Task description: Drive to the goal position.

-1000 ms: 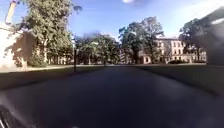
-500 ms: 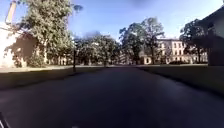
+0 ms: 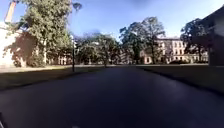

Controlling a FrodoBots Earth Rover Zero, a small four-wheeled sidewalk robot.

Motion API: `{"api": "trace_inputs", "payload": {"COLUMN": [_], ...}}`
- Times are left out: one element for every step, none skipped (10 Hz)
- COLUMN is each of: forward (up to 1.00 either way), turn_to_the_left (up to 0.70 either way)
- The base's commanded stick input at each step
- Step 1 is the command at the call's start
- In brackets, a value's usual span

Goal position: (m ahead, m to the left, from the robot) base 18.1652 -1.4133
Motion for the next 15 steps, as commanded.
{"api": "trace_inputs", "payload": {"forward": [0.50, 0.50, 0.50, 0.50, 0.50, 0.50, 0.50, 0.50, 0.50, 0.50, 0.50, 0.50, 0.50, 0.50, 0.50], "turn_to_the_left": [0.00, 0.00, 0.00, 0.00, 0.07, 0.04, 0.00, 0.00, 0.00, 0.00, 0.00, 0.00, -0.19, -0.45, -0.50]}}
